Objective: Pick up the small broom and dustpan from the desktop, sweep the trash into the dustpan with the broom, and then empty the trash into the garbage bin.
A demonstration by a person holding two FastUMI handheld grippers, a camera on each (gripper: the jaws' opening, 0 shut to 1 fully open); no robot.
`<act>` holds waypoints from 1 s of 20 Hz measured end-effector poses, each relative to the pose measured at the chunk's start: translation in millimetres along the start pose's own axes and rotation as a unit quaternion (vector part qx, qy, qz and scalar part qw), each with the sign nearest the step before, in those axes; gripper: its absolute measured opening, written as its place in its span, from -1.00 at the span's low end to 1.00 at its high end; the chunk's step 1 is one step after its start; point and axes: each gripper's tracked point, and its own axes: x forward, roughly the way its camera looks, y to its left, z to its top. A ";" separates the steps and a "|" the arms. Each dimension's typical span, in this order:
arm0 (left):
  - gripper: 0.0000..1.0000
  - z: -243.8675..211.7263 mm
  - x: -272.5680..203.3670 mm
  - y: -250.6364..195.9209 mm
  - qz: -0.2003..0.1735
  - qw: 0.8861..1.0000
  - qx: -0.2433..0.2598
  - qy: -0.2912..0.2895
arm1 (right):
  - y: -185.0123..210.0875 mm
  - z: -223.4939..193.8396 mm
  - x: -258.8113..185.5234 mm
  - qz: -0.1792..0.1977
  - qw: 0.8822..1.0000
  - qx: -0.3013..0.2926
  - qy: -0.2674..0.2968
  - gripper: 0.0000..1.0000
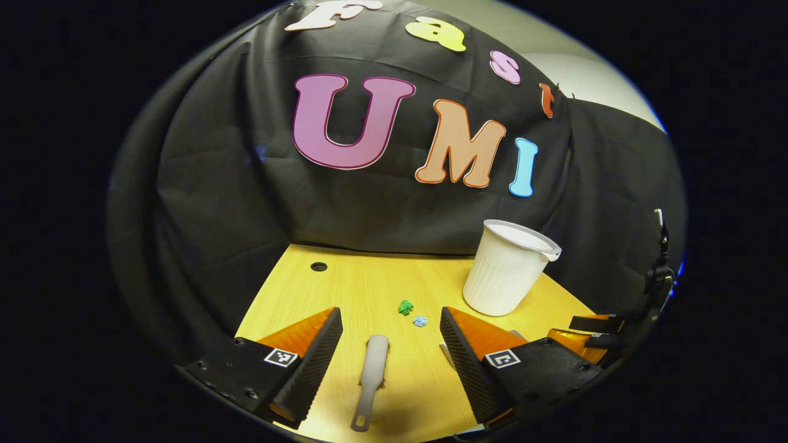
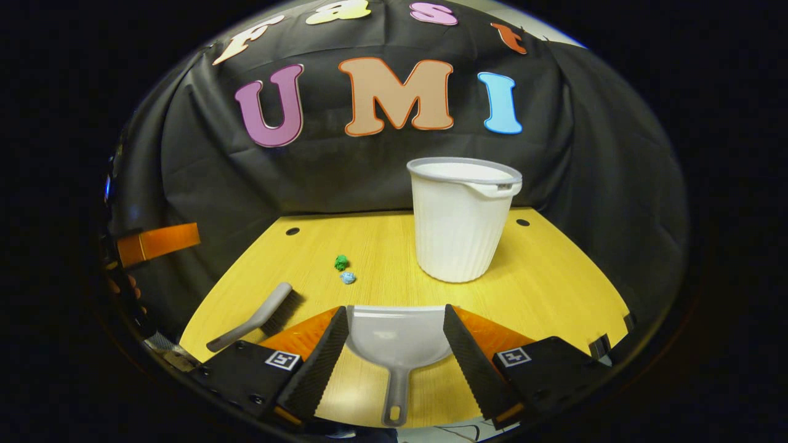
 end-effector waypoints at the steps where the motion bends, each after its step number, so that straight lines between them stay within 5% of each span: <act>1: 0.87 -1.4 -1.4 0.5 0.000 1.000 0.001 0.000 | 2.6 -6.4 2.6 0.004 1.000 -0.002 0.006 0.90; 9: 0.88 2.7 -3.9 3.0 -0.009 1.000 0.009 -0.005 | 12.4 -71.2 12.6 0.019 0.997 -0.020 0.071 0.90; 20: 0.89 -22.7 -14.1 23.2 0.007 1.000 0.007 0.028 | -9.2 -139.8 33.4 -0.013 0.985 0.008 0.171 1.00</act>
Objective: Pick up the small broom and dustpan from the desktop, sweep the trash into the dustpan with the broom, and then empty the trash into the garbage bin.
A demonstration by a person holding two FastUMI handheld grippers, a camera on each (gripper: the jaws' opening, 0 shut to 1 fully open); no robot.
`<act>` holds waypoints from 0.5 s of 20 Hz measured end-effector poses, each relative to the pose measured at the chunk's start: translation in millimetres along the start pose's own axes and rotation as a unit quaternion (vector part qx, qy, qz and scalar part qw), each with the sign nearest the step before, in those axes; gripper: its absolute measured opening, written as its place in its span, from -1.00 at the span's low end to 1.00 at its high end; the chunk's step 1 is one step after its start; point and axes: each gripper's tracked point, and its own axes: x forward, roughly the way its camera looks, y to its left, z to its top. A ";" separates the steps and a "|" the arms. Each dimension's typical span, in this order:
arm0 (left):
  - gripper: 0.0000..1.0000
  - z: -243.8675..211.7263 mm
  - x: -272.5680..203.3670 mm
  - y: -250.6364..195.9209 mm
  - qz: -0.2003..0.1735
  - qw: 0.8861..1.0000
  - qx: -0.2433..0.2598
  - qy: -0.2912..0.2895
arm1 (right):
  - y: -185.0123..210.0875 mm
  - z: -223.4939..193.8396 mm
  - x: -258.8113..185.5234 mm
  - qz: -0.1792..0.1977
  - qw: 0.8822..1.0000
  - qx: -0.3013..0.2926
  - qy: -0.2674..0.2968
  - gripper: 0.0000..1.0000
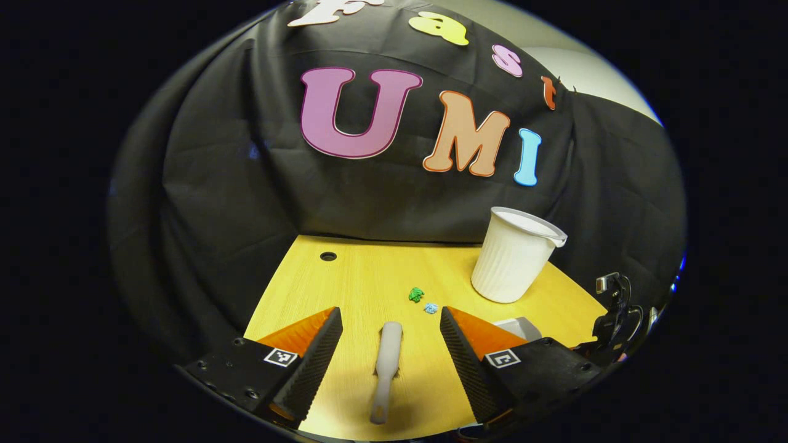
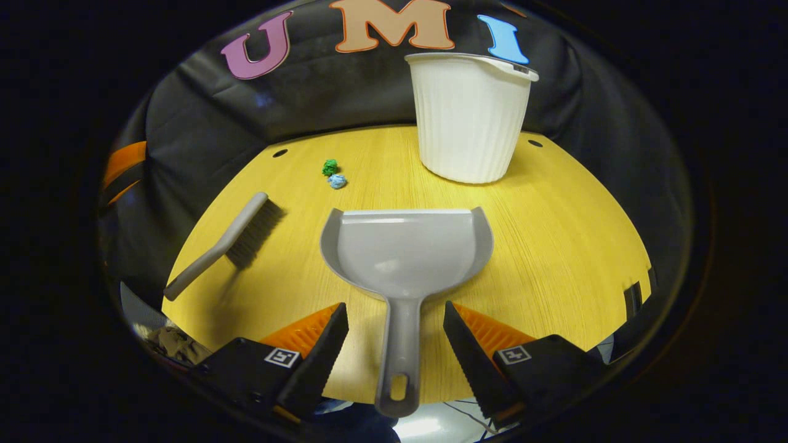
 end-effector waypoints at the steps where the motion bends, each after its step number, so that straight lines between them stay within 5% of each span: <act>1: 0.89 -4.4 -0.8 0.8 0.000 1.000 0.001 0.005 | -1.4 -3.8 4.9 -0.001 1.000 0.001 0.009 0.90; 6: 0.89 -26.7 -2.8 4.1 0.001 0.999 0.004 0.032 | -5.2 -14.4 23.7 -0.001 0.999 0.018 0.042 1.00; 10: 0.89 -56.2 -1.7 11.5 0.009 0.998 -0.001 0.063 | -6.4 -11.8 32.2 0.005 0.998 0.024 0.051 0.80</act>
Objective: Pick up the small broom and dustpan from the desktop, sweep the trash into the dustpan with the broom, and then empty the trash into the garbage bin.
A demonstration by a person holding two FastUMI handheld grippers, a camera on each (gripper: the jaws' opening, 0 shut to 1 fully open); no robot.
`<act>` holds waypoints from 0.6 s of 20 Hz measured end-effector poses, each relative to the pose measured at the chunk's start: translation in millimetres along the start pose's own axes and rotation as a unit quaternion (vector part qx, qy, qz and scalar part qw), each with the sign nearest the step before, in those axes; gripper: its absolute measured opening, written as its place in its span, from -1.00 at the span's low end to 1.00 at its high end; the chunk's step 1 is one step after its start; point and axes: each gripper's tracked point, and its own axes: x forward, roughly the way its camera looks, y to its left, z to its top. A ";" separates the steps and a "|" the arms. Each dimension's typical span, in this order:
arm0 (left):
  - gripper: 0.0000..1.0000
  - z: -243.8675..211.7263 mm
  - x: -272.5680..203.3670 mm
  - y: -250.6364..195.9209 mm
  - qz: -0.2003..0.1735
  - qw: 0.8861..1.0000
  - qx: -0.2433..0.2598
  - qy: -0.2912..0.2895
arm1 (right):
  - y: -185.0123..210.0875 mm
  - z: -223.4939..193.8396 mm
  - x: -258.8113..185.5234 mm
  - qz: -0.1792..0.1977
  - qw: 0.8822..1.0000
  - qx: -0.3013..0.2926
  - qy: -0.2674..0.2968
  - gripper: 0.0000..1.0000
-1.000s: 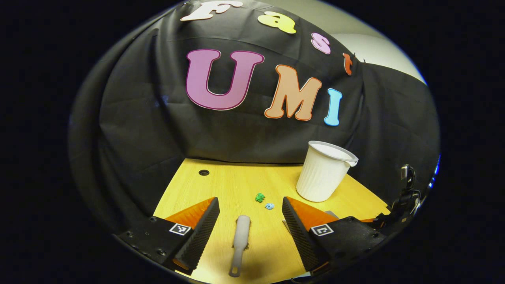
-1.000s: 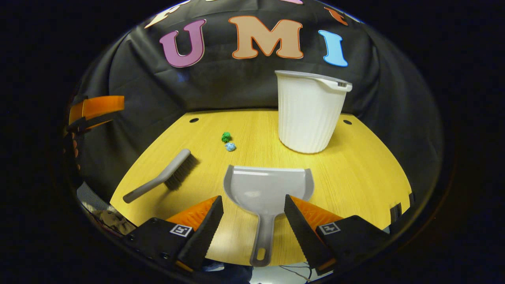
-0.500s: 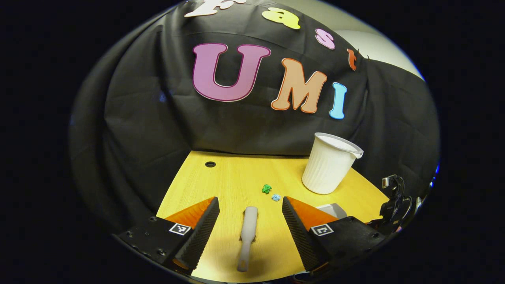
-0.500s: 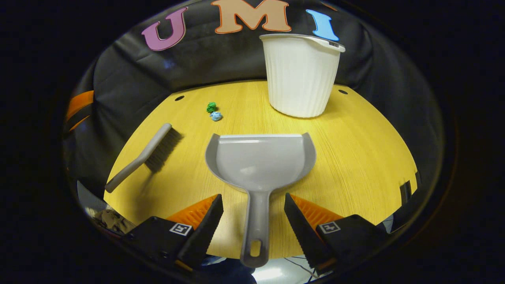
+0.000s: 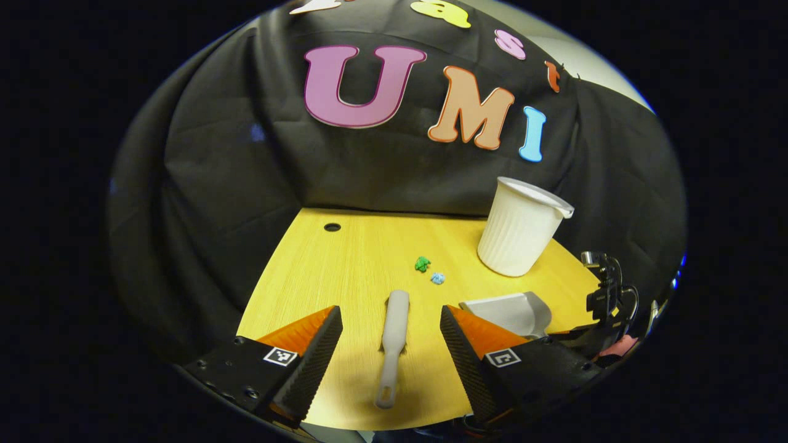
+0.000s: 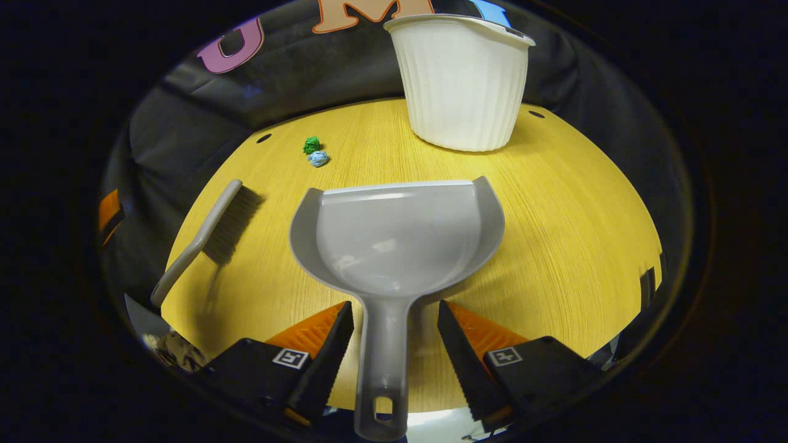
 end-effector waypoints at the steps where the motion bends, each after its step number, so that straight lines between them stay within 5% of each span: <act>1: 0.89 -7.1 1.1 0.7 0.001 1.000 -0.001 0.011 | -0.1 2.3 1.2 -0.001 1.000 0.000 -0.001 0.63; 4: 0.89 -19.2 1.6 -1.4 0.001 0.999 -0.002 0.034 | 1.1 -0.4 7.2 -0.002 1.000 -0.007 0.011 -0.06; 6: 0.82 -24.7 5.4 -4.3 -0.001 0.999 0.000 0.042 | 1.4 -0.7 9.2 -0.002 1.000 -0.014 0.017 -0.26; 12: 0.82 -49.0 16.3 -15.8 -0.019 0.996 0.014 0.088 | 1.6 -1.9 10.1 0.007 0.999 -0.022 0.025 -0.21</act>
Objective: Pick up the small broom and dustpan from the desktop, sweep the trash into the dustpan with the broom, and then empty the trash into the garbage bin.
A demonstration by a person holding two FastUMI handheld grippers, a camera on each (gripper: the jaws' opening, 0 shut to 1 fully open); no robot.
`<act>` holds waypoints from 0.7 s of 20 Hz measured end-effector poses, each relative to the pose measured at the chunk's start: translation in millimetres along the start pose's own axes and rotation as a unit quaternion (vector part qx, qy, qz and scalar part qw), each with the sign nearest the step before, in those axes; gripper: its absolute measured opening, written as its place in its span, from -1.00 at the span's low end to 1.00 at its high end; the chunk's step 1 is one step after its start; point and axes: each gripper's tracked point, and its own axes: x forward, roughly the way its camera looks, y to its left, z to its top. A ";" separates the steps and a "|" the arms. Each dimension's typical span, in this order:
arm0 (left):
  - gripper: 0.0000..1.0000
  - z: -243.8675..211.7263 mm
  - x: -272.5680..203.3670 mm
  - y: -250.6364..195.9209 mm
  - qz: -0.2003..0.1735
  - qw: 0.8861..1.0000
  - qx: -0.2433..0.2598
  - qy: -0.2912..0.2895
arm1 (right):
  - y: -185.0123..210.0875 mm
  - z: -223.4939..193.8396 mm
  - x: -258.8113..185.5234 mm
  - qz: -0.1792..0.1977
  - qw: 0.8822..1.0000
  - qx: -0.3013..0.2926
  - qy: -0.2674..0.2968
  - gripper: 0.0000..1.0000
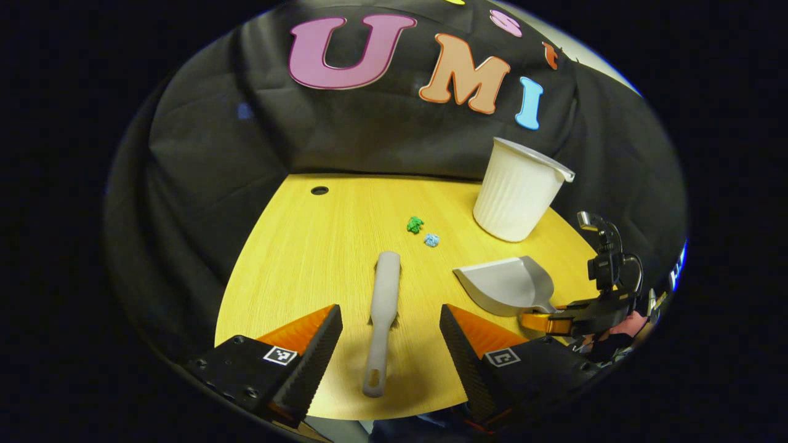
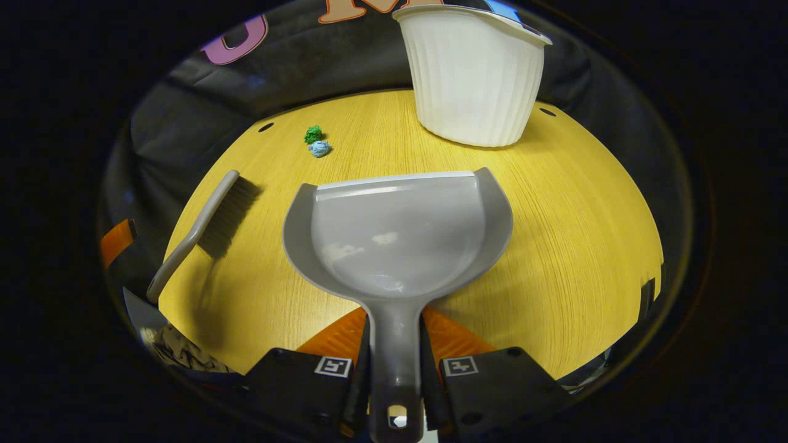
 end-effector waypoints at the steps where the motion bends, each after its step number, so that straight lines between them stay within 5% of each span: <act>1: 0.89 -7.6 4.9 0.5 0.001 1.000 0.003 0.013 | 0.1 0.6 -0.2 0.000 1.000 0.001 0.000 -0.21; 8: 0.87 -69.3 42.6 15.7 0.000 0.988 0.034 0.148 | 0.9 -0.1 0.6 0.003 1.000 -0.003 0.008 -0.21; 14: 0.79 -91.1 57.6 20.7 -0.001 0.974 0.008 0.224 | 0.8 0.2 0.9 0.000 1.000 -0.002 0.007 -0.21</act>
